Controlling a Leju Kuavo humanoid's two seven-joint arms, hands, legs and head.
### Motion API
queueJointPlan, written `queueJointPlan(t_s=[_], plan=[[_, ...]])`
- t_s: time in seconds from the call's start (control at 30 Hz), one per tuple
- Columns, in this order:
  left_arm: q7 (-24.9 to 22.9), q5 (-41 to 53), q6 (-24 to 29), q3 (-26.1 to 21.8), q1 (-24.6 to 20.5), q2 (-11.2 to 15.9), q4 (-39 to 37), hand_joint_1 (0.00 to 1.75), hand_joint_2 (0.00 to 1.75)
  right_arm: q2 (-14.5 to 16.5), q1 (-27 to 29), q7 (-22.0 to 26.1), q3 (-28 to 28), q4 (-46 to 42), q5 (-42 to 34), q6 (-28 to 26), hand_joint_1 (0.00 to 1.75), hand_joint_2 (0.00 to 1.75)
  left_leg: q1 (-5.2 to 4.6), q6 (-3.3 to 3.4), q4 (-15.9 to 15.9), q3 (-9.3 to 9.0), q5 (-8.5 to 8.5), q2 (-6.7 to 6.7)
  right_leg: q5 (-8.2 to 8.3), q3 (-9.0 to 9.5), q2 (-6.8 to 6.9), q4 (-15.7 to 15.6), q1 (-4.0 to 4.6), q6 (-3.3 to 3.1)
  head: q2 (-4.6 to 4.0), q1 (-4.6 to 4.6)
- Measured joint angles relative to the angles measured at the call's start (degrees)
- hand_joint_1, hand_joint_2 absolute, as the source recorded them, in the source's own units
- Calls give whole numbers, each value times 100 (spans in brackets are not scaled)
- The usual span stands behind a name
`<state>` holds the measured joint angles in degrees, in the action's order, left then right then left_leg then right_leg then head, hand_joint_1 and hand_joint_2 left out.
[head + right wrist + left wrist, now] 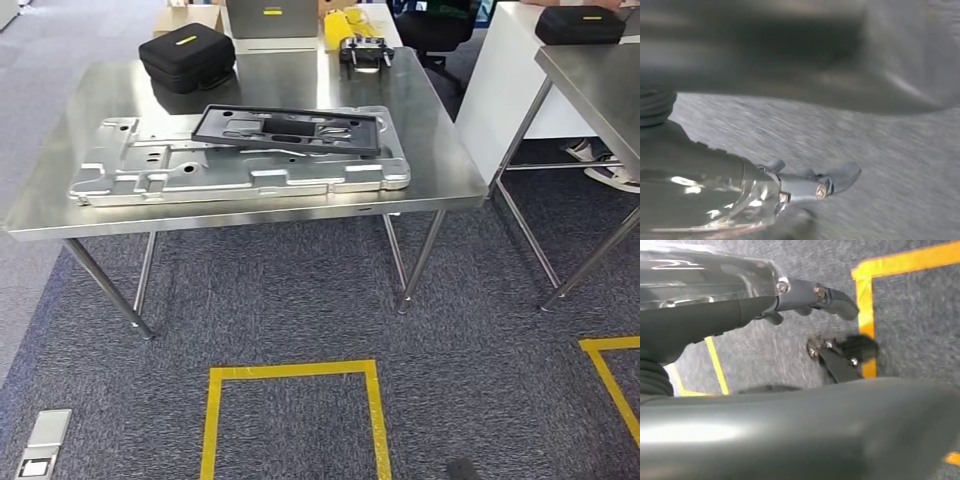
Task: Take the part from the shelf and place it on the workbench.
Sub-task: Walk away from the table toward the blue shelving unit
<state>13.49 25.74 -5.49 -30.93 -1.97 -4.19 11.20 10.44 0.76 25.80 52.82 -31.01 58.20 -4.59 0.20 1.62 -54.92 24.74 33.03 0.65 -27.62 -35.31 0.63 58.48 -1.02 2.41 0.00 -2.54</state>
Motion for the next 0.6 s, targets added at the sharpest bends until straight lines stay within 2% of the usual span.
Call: queueJointPlan(t_s=[0.03, 0.1, 0.13, 0.17, 0.2, 0.23, 0.3, 0.33, 0.37, 0.4, 0.47, 0.5, 0.53, 0.6], plan=[[-2, 34, -3, -1, 5, 2, 0, 0, 0, -54, -21, -162, 80, 204, 51, -72, 0, 0, 4, 48, 5, 77, -71, 13, -231, -63, -15, 175, -4, 21, 0, 2], [-9, 87, -6, -3, 8, 6, 1, 0, 0, -142, -68, -453, 204, 544, 151, -209, 0, 0, -19, 108, -11, 247, -203, 26, -827, -221, -27, 835, -8, 41, 1, 7], [-14, 114, -7, -4, 9, 7, 1, 0, 0, -181, -88, -565, 248, 684, 197, -257, 0, 0, -35, 120, -27, 340, -264, 30, -1013, -277, -27, 1198, -6, 47, 1, 8], [-20, 139, -7, -4, 10, 6, 1, 0, 0, -214, -107, -681, 287, 811, 243, -290, 0, 0, -49, 125, -53, 435, -320, 36, -1064, -276, -28, 1449, -3, 48, 1, 7], [-26, 166, -7, -4, 10, 6, 1, 0, 0, -239, -125, -786, 319, 920, 282, -302, 0, 0, -61, 125, -86, 531, -367, 41, -987, -186, -28, 1517, 1, 43, 1, 7], [-29, 189, -7, -4, 10, 6, 1, 0, 0, -258, -140, -879, 346, 1018, 316, -298, 0, 0, -70, 121, -127, 626, -408, 45, -833, 13, -29, 1362, 6, 28, 1, 7], [-32, 233, -18, -4, 6, 6, 1, 0, 0, -286, -182, -1041, 382, 1173, 379, -244, 0, 0, -90, 100, -218, 788, -476, 46, -609, 633, -32, 584, 32, -32, 1, 9], [-32, 252, -28, -4, 3, 6, 1, 0, 0, -298, -209, -1116, 392, 1238, 414, -194, 0, 0, -101, 79, -259, 849, -508, 47, -601, 918, -34, 165, 47, -68, 1, 8], [-32, 277, -43, -4, 0, 6, 1, 0, 0, -308, -235, -1197, 398, 1300, 447, -123, 0, 0, -106, 54, -289, 892, -546, 49, -635, 1102, -36, -130, 66, -99, 0, 8], [-31, 304, -58, -4, -3, 6, 1, 0, 0, -315, -256, -1283, 405, 1360, 482, -32, 0, 0, -108, 26, -308, 924, -587, 51, -666, 1187, -37, -293, 84, -124, 0, 7], [-32, 367, -89, -5, -1, 17, 1, 0, 0, -318, -275, -1454, 427, 1480, 532, 186, 0, 0, -100, -34, -323, 980, -644, 43, -623, 1129, -21, -348, 80, -193, 0, 6], [-36, 401, -103, -7, 4, 24, 0, 0, 0, -318, -282, -1534, 437, 1527, 556, 301, 0, 0, -92, -70, -378, 1017, -552, 29, -570, 1074, -7, -354, 68, -244, 0, 5], [-42, 434, -115, -7, 12, 32, 0, 0, 0, -318, -285, -1600, 443, 1567, 577, 399, 0, 0, -79, -109, -515, 1067, -362, 13, -505, 1005, 9, -361, 54, -291, 0, 3], [-53, 475, -126, -8, 17, 38, 1, 0, 0, -319, -292, -1676, 446, 1626, 611, 540, 0, 0, -39, -186, -1103, 1199, 219, -7, -377, 837, 26, -348, 44, -338, 0, -1]])
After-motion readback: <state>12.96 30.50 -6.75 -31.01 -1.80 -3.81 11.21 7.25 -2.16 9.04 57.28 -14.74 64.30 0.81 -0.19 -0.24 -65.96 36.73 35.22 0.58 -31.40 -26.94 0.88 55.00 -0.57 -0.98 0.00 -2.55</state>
